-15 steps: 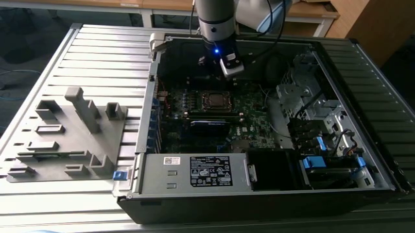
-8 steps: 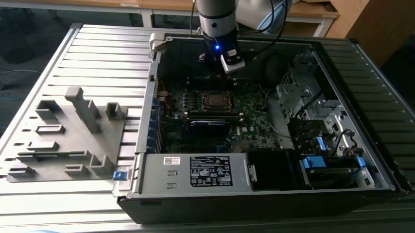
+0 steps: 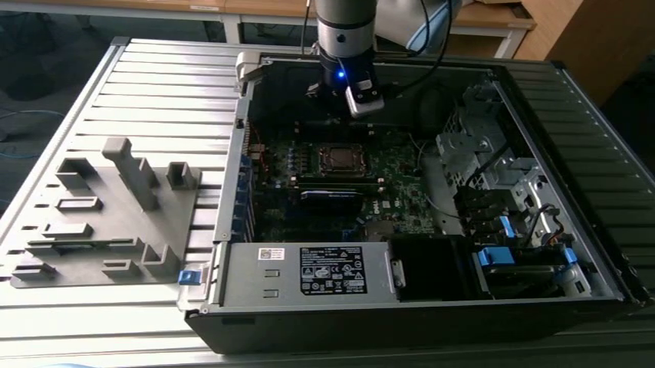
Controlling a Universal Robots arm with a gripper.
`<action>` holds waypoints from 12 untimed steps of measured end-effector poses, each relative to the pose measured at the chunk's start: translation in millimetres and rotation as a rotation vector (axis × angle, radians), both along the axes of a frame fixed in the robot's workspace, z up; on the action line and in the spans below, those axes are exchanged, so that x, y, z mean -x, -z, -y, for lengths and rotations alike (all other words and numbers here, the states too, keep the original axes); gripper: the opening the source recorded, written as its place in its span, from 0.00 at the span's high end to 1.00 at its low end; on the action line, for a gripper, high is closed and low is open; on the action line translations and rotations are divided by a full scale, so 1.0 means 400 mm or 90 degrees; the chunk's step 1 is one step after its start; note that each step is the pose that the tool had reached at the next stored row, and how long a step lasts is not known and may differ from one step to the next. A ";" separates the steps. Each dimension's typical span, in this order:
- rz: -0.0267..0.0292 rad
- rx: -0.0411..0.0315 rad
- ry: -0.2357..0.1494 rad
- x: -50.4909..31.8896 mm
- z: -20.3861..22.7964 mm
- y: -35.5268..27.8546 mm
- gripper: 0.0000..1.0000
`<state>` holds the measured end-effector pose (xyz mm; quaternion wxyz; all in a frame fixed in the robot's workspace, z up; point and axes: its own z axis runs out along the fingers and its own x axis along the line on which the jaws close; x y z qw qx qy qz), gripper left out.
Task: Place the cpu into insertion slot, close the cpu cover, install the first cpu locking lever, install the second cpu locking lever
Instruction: 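Install the first cpu locking lever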
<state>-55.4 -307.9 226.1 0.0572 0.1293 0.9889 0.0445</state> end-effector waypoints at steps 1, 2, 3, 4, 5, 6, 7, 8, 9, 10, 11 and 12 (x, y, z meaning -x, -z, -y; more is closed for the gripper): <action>-0.0113 0.0019 0.000 0.000 0.000 0.000 0.89; -0.0229 0.0038 0.000 -0.001 0.000 0.001 0.89; -0.0343 0.0059 0.000 -0.001 0.000 0.001 0.89; -0.0452 0.0081 0.000 -0.001 0.000 0.001 0.89; -0.0497 0.0093 0.000 -0.001 0.000 0.001 0.89; -0.0497 0.0093 0.000 -0.001 0.000 0.001 0.89; -0.0498 0.0093 0.000 -0.001 0.000 0.001 0.89; -0.0497 0.0093 0.000 -0.001 0.000 0.001 0.89; -0.0497 0.0093 0.000 -0.001 0.000 0.001 0.89; -0.0497 0.0093 -0.001 -0.001 0.000 0.001 0.89; -0.0497 0.0094 -0.005 -0.001 0.000 0.001 0.89; -0.0496 0.0098 -0.015 -0.001 0.000 0.001 0.89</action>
